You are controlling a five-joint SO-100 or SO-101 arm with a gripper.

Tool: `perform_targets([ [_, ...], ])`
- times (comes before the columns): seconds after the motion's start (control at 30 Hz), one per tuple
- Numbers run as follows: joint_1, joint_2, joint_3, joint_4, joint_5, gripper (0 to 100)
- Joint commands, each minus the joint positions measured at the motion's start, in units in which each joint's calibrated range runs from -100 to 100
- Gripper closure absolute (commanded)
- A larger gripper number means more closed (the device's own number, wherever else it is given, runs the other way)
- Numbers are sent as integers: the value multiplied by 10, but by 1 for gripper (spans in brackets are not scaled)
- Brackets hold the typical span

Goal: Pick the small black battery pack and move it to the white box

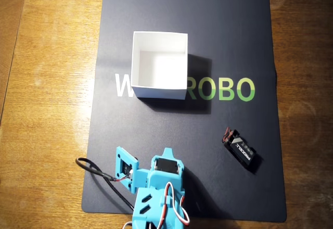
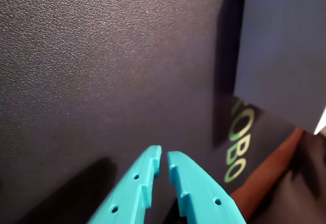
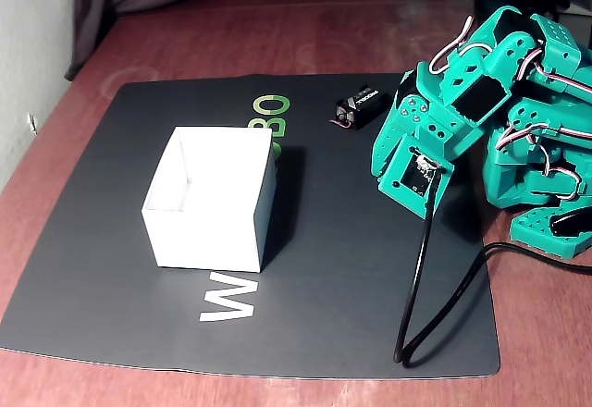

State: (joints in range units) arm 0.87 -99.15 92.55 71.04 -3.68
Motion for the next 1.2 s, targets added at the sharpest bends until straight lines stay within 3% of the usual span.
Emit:
perform_targets([
  [0.0, 2, -1, -3, 3, -3, 99],
  [1.0, -2, -1, -2, 2, -3, 99],
  [1.17, -43, -1, -1, -4, -1, 99],
])
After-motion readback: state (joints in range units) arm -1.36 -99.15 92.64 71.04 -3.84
